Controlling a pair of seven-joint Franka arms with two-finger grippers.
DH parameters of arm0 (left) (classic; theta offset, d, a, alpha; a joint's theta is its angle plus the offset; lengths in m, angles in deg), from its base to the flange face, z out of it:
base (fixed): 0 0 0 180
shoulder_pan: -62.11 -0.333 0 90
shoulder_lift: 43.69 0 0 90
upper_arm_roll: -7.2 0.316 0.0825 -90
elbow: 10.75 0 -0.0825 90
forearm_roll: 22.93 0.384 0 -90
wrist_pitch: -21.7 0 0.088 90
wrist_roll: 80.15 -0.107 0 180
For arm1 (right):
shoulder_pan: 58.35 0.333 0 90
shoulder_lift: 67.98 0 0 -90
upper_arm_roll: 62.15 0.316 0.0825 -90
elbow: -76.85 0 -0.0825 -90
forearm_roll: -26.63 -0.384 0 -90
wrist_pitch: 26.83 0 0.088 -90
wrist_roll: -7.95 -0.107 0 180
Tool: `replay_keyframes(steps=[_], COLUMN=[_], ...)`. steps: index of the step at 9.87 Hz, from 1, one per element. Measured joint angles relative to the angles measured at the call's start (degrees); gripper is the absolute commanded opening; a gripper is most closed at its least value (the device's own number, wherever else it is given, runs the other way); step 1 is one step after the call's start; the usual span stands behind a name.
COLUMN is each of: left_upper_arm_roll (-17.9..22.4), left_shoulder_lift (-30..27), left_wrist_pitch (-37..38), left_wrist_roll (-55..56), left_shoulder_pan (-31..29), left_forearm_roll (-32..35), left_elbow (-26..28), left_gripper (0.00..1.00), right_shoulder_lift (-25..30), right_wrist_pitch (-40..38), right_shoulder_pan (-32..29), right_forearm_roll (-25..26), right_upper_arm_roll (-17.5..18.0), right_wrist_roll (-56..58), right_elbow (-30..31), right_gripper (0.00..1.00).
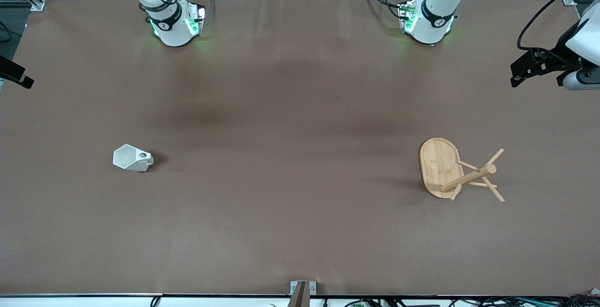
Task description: Hang cup on rack
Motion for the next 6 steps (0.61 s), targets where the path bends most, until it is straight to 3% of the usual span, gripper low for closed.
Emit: replay_keyframes(steps=[6], left_upper_arm_roll=[0.3], left_shoulder_lift=[0.0], left_wrist_pitch=[0.0], left_wrist_roll=[0.0], left_shoulder_pan=[-0.2], left_forearm_roll=[0.0], left_elbow=[-0.5], left_gripper=[1.0], right_shoulder_lift=[0.0], right_wrist_pitch=[-1.2], right_shoulder_pan=[0.0], right_forearm_roll=[0.0], right_upper_arm_roll=[0.0], right_wrist_roll=[0.0], right_elbow=[0.0], right_gripper=[1.0])
